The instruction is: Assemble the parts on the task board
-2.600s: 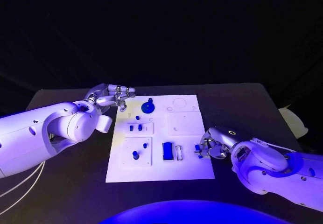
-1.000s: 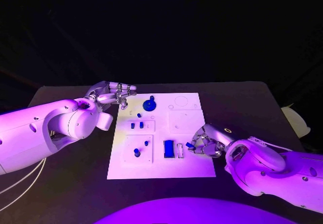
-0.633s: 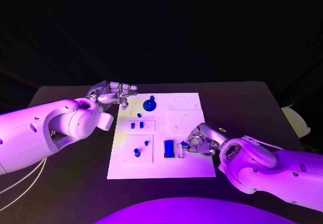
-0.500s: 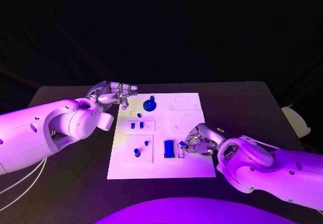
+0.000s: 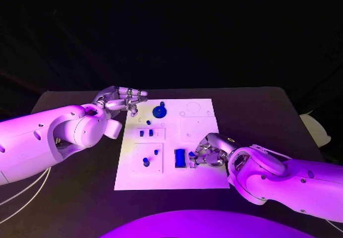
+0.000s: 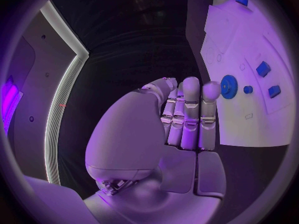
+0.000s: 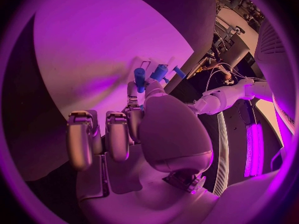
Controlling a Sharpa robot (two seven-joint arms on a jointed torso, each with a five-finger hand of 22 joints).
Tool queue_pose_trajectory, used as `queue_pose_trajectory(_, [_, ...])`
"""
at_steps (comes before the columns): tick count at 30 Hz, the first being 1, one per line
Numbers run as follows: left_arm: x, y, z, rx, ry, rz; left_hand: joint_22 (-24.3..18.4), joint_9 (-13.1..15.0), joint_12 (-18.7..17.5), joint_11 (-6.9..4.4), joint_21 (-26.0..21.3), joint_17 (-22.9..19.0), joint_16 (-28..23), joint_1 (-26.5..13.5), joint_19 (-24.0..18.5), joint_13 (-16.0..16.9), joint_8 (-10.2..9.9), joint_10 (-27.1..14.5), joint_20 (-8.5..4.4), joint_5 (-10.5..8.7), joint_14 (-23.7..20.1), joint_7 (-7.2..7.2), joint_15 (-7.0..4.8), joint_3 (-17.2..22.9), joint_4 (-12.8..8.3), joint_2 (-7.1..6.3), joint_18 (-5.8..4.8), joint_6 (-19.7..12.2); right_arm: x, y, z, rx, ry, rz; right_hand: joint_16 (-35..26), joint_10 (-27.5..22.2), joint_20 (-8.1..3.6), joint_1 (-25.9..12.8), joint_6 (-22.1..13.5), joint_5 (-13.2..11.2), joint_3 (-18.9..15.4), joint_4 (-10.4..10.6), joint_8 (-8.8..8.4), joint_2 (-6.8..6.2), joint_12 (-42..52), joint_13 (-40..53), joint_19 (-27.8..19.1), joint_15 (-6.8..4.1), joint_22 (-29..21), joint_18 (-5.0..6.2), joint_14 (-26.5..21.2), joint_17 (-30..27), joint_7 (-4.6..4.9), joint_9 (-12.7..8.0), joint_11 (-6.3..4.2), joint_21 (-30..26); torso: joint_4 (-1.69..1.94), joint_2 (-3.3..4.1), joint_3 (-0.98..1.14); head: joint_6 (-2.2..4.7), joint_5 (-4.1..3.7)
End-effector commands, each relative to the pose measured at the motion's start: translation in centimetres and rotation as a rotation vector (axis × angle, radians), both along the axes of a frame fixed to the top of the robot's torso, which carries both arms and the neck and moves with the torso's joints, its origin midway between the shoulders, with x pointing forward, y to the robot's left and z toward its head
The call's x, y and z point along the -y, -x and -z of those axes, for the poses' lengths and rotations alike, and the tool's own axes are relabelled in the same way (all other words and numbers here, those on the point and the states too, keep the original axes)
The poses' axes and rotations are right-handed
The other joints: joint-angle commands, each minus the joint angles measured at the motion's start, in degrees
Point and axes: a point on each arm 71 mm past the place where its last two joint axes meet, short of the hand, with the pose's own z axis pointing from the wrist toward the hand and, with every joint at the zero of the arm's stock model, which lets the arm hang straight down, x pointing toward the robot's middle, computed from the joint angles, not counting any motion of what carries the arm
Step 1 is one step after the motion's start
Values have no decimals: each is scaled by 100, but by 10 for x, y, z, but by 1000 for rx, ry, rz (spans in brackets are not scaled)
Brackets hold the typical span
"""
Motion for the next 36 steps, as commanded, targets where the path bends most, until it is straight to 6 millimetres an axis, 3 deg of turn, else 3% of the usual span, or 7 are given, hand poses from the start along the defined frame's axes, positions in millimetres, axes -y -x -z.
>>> queue_pose_trajectory(1, [4,1,-1,9,5,32,-5,-5,33,7,-27,-5,-35,33,-23,6,38,-30,2,9,-28,-16,5,-2,-29,0,111,-37,-1,1,4,-37,20,-13,35,179,-44,-83,119,26,32,-4,33,-9,57,-419,479,-41,1420,-86,528,1202,-84,5,-78,28,1,2,0,-17,1])
queue_pose_trajectory(16, [4,2,-2,9,5,38,-1,-7,35,9,-24,-9,-37,41,-21,6,38,-33,1,9,-30,-15,5,4,-37,0,110,-39,-4,0,7,-53,36,-28,51,231,-61,-341,152,-44,77,0,81,24,163,-332,487,-57,1425,-90,533,1228,-101,37,-94,47,-2,5,4,-27,9])
queue_pose_trajectory(19, [4,2,-2,8,4,38,-1,-7,35,9,-24,-9,-37,41,-21,6,38,-33,1,9,-30,-15,5,4,-37,0,110,-39,-4,0,7,-52,35,-29,51,234,-61,-621,154,231,-18,-14,102,0,162,-324,484,-50,1423,-89,533,1228,-92,52,-84,43,-3,3,4,-31,9])
queue_pose_trajectory(22, [4,2,-2,8,4,38,-1,-7,35,9,-24,-9,-37,41,-21,6,38,-33,1,9,-30,-15,5,4,-37,0,110,-39,-4,0,7,-51,35,-29,52,238,-59,-788,159,296,-96,0,117,17,167,-314,484,-49,1423,-89,534,1231,-90,62,-83,43,-3,3,5,-31,6])
queue_pose_trajectory(30, [4,1,-1,5,3,38,1,-10,37,11,-21,-2,-31,42,-21,6,38,-38,1,9,-28,-12,6,10,-43,1,110,-42,-3,-1,8,-53,37,-24,48,239,-56,-1098,149,146,-254,-3,143,112,158,-304,477,-47,1418,-85,532,1226,-89,83,-81,27,-3,2,4,-40,-4])
queue_pose_trajectory(36, [4,1,-1,5,2,38,1,-10,37,11,-21,-2,-31,42,-21,6,38,-38,1,9,-28,-12,6,10,-43,1,110,-42,-1,0,7,-43,35,-20,49,239,-59,-983,136,102,-257,-42,154,101,157,-298,475,-54,1418,-85,532,1227,-103,94,-91,25,0,0,6,-37,-8])
